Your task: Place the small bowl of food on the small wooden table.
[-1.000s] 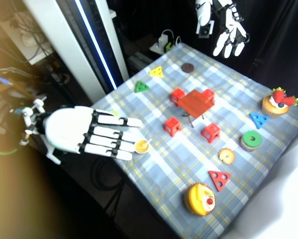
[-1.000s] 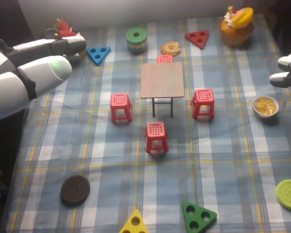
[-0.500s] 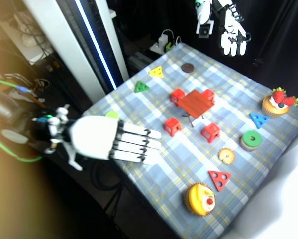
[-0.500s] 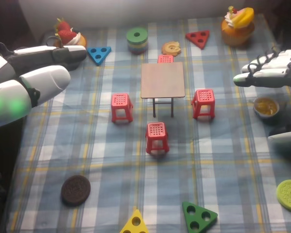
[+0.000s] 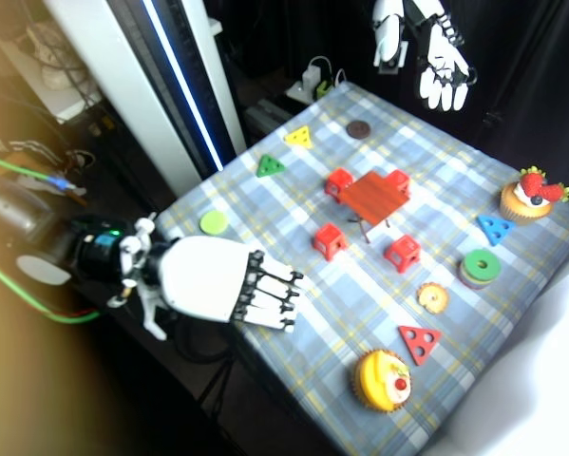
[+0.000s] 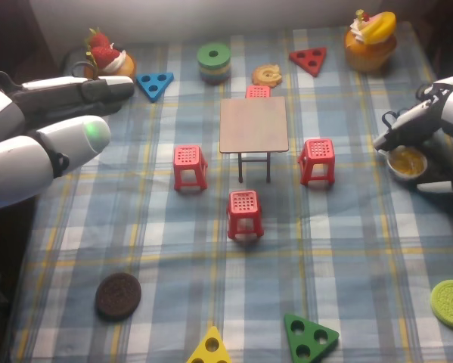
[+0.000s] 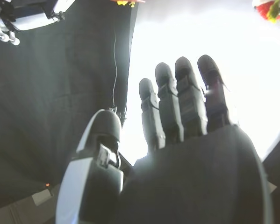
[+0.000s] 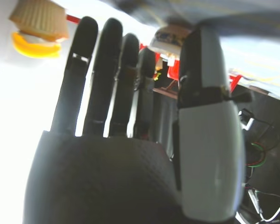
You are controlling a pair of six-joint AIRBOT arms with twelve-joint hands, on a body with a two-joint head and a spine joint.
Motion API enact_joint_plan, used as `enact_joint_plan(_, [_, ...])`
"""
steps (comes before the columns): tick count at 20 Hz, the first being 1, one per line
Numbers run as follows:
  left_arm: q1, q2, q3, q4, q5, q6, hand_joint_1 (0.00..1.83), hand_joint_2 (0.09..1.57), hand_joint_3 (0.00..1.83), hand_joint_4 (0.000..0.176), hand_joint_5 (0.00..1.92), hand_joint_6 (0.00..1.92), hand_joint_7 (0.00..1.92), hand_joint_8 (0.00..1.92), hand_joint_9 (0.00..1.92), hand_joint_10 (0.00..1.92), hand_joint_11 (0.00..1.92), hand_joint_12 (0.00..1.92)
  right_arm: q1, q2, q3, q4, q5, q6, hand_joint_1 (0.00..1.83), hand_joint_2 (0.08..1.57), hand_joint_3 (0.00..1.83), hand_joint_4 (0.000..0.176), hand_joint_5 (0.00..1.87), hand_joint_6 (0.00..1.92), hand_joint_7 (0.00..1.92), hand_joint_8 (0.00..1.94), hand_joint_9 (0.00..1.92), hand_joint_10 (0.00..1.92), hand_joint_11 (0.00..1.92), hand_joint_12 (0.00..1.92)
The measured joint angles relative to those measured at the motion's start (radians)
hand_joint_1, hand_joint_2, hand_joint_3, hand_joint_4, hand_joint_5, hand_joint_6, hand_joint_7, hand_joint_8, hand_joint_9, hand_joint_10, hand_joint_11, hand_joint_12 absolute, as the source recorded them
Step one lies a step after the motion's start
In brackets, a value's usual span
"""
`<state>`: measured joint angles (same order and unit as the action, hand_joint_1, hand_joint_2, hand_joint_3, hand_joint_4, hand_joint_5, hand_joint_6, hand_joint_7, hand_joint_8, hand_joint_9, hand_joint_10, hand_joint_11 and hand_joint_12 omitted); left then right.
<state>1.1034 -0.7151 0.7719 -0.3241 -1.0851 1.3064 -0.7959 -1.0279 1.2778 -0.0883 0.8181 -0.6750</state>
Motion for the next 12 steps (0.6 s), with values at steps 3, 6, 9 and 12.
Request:
enact_joint_plan(3, [0.0, 0.0, 0.0, -0.002, 0.0, -0.002, 0.29, 1.38, 0.0, 0.069, 0.52, 0.0, 0.48, 0.0, 0.33, 0.0, 0.0, 0.56, 0.004, -0.001, 0.005, -0.011, -0.004, 0.001, 1.27, 1.06, 0.0, 0.0, 0.98, 0.85, 1.24, 0.66, 1.33, 0.07, 0.9, 1.16])
enact_joint_plan(6, [0.0, 0.0, 0.0, -0.002, 0.001, -0.002, 0.28, 1.39, 0.0, 0.072, 0.52, 0.0, 0.47, 0.0, 0.33, 0.0, 0.0, 0.56, 0.004, -0.001, 0.005, -0.014, -0.005, 0.001, 1.27, 1.02, 0.0, 0.0, 1.15, 0.57, 1.26, 0.65, 1.33, 0.06, 0.81, 1.27])
enact_joint_plan(9, [0.001, 0.0, 0.0, -0.002, 0.001, -0.002, 0.27, 1.38, 0.0, 0.079, 0.51, 0.0, 0.47, 0.01, 0.33, 0.0, 0.0, 0.57, 0.008, -0.001, 0.005, -0.021, -0.009, 0.001, 1.27, 1.02, 0.0, 0.0, 1.19, 0.5, 1.24, 0.69, 1.31, 0.11, 0.71, 1.35])
enact_joint_plan(12, [0.011, 0.0, 0.0, -0.003, 0.004, -0.007, 0.26, 1.38, 0.0, 0.1, 0.5, 0.0, 0.48, 0.01, 0.36, 0.01, 0.0, 0.57, 0.033, 0.002, -0.007, -0.053, -0.031, -0.003, 1.25, 1.05, 0.0, 0.0, 1.11, 0.69, 1.15, 0.81, 1.26, 0.13, 0.74, 1.25])
